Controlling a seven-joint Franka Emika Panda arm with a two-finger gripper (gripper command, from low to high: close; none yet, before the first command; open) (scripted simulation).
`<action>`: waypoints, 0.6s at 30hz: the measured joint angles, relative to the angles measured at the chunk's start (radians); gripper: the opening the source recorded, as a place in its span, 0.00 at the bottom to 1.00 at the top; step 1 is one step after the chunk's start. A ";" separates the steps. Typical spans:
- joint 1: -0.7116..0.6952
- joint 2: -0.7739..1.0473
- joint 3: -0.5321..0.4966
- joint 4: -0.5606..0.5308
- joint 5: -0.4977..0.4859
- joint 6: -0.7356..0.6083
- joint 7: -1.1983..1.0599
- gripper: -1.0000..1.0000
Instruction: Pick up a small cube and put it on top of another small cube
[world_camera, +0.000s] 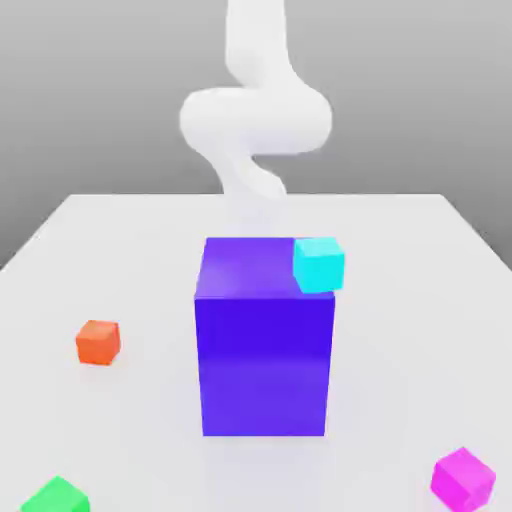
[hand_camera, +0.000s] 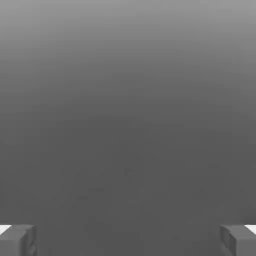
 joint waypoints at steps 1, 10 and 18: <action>0.020 0.040 -0.006 0.001 0.020 0.010 -0.016 0.50; 0.159 0.374 -0.010 0.007 0.161 0.092 -0.127 0.50; 0.242 0.660 0.048 0.009 0.192 0.176 -0.161 0.50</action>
